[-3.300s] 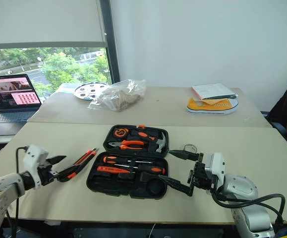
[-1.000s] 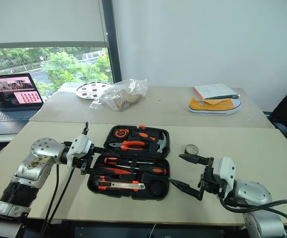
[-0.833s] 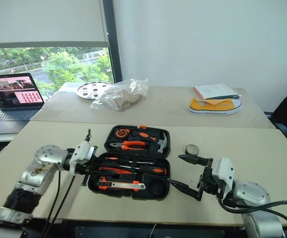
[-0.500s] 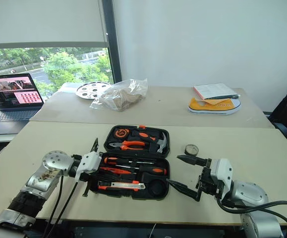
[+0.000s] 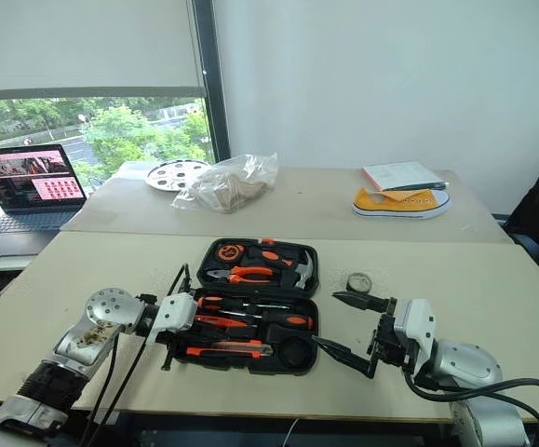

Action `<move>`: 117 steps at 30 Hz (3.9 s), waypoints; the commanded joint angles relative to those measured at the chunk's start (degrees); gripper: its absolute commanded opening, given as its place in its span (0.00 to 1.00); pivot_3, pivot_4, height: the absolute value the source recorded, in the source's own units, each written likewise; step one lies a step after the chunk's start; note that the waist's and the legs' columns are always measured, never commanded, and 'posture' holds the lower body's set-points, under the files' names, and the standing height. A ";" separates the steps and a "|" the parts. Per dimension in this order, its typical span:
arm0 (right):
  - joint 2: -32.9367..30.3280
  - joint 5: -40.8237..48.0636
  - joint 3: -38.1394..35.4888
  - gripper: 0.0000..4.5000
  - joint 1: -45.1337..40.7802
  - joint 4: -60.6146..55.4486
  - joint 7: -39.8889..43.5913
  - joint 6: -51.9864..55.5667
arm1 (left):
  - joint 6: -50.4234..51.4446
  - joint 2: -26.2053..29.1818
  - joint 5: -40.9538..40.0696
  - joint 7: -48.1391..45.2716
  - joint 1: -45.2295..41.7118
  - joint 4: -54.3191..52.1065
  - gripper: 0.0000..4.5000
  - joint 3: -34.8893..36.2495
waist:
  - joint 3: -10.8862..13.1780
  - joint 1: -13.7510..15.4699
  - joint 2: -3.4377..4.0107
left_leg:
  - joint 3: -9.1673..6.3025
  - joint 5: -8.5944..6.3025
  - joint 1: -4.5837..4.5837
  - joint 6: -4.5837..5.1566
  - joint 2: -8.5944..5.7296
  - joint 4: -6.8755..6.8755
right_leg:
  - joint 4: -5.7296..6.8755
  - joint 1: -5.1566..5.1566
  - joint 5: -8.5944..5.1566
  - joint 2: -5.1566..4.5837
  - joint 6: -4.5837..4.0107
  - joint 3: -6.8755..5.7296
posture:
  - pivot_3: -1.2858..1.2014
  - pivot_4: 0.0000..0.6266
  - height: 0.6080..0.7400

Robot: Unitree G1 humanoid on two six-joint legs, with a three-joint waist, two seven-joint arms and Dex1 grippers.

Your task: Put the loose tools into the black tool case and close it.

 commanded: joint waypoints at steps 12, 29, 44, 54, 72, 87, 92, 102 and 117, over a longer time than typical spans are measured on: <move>-1.14 -1.04 -17.23 1.00 18.20 2.49 -2.75 -5.64 | 9.42 6.79 -20.02 5.05 17.29 -7.39 0.64 27.15 | 0.06 -0.40 -0.01 | 0.00 0.11 -0.10 -0.29 0.05 -0.37 | -0.28 -0.16 -0.02 -0.06 -0.07 0.10 | 0.52 0.24 1.00; -13.61 -23.05 13.29 1.00 -30.56 33.21 3.58 9.66 | 12.18 5.84 -22.97 3.84 17.99 -15.68 1.00 25.35 | 0.24 -0.86 0.05 | -0.04 0.20 -0.17 -0.38 -0.04 -0.44 | -0.25 -0.24 0.08 -0.11 -0.32 -0.14 | 0.52 0.24 1.00; -8.21 -32.17 22.10 0.48 -48.14 53.43 9.51 4.89 | 11.45 5.41 -22.30 3.08 18.51 -19.22 1.00 21.92 | 0.25 -1.43 0.08 | 0.30 0.19 -0.96 -0.42 0.00 -0.26 | -0.10 -1.19 0.04 -0.05 -0.22 -0.23 | 0.52 0.24 1.00; -9.36 -14.51 18.10 0.01 -43.02 28.51 26.21 13.13 | 11.12 5.38 -22.08 3.64 20.99 -20.20 1.00 22.73 | 0.30 -1.59 0.17 | 0.26 0.21 -0.96 -0.46 0.07 -0.23 | -0.01 -1.22 0.05 -0.04 -0.23 -0.23 | 0.52 0.24 1.00; -11.89 -17.03 30.02 0.01 -30.50 0.53 14.91 30.95 | 10.31 6.59 -21.48 2.63 23.95 -21.02 1.00 22.86 | 0.29 -1.02 0.12 | 0.15 0.15 -0.97 -0.43 -0.04 -0.12 | 0.00 -1.18 0.04 -0.10 -0.26 -0.31 | 0.52 0.24 1.00; -11.15 -10.08 27.44 0.68 -32.77 -0.36 20.27 33.15 | 11.32 6.57 -21.51 5.59 24.00 -19.59 1.00 24.60 | 0.28 -0.81 0.06 | 0.13 0.16 -0.97 -0.45 0.00 -0.12 | -0.01 -1.17 0.04 -0.02 -0.26 -0.31 | 0.52 0.24 1.00; -14.20 -0.43 18.88 0.75 -31.74 0.57 24.66 35.20 | 13.42 6.42 -21.10 10.52 24.51 -17.38 1.00 27.47 | 0.29 -0.68 0.06 | 0.12 0.13 -1.00 -0.41 0.02 -0.15 | -0.05 -1.20 0.04 -0.01 -0.26 -0.33 | 0.52 0.24 1.00; -6.51 -18.65 12.52 0.30 -31.77 31.15 3.64 4.69 | 18.18 0.24 -11.49 31.40 14.44 -6.00 0.50 25.51 | 0.29 -0.38 -0.08 | 0.24 0.14 -0.93 -0.40 -0.03 -0.10 | -0.01 -1.11 0.10 -0.05 -0.26 -0.22 | 0.52 0.24 1.00; 0.09 -22.31 17.27 0.00 -34.06 33.53 3.79 4.48 | 22.57 -4.01 -9.17 25.52 9.27 -5.92 0.05 14.58 | 0.29 -1.19 -0.05 | 0.38 0.21 -0.96 -0.53 -0.01 -0.11 | 0.06 -1.17 0.11 -0.04 -0.26 -0.31 | 0.52 0.24 1.00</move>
